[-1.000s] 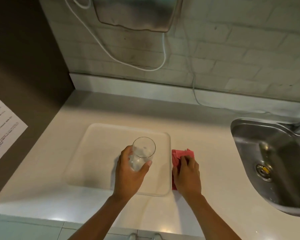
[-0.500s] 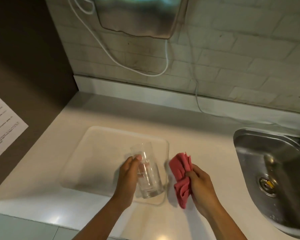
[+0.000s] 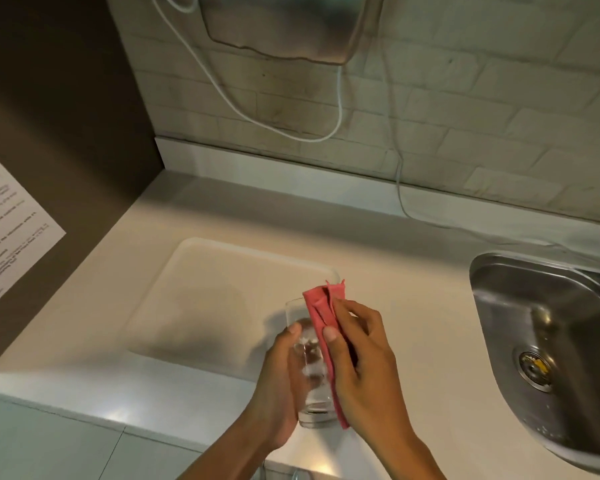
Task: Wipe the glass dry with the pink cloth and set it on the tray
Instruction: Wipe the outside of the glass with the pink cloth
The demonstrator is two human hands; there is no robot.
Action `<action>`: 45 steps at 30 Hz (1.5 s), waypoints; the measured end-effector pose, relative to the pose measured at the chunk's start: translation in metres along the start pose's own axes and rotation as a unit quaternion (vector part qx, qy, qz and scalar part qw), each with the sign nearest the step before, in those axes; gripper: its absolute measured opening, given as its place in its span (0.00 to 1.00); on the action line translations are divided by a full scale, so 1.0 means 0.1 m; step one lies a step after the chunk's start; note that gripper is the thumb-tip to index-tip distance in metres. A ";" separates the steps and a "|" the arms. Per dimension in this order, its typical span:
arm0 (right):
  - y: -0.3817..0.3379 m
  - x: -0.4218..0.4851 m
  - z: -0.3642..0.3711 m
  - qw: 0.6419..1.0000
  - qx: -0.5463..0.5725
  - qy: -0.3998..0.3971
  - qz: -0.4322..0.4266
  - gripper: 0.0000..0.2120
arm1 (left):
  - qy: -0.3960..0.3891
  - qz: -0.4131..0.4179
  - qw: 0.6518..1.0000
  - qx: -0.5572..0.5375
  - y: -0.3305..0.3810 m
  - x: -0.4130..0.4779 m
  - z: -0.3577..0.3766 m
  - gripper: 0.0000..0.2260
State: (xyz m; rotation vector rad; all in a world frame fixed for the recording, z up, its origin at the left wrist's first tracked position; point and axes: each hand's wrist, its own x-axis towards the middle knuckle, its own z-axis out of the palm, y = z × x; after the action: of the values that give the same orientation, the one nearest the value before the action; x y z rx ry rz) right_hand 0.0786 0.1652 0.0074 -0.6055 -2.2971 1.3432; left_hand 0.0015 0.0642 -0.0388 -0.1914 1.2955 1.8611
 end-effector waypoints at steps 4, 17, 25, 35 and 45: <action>0.11 -0.21 0.03 1.000 0.014 -0.021 -0.009 0.18 | -0.004 -0.008 1.000 -0.016 0.06 -0.01 -0.06 0.26; 0.00 -0.11 0.03 0.997 0.068 -0.020 0.012 0.18 | -0.038 0.001 0.999 -0.017 0.04 -0.11 -0.12 0.31; 0.03 -0.24 0.07 0.998 0.064 -0.004 0.004 0.15 | -0.060 0.005 0.998 0.003 0.01 -0.05 -0.19 0.30; -0.05 -0.07 0.04 0.999 0.009 0.009 -0.052 0.18 | -0.056 -0.022 0.998 0.003 -0.03 -0.02 -0.19 0.33; -0.05 0.01 0.03 0.999 0.015 0.006 -0.028 0.17 | -0.056 -0.039 0.998 -0.012 0.00 0.00 -0.22 0.32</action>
State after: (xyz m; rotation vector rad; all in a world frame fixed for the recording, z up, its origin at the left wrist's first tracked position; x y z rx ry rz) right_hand 0.0754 0.1618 0.0108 -0.5341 -2.2642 1.3413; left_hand -0.0057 0.0461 -0.0486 -0.1470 1.1733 1.7970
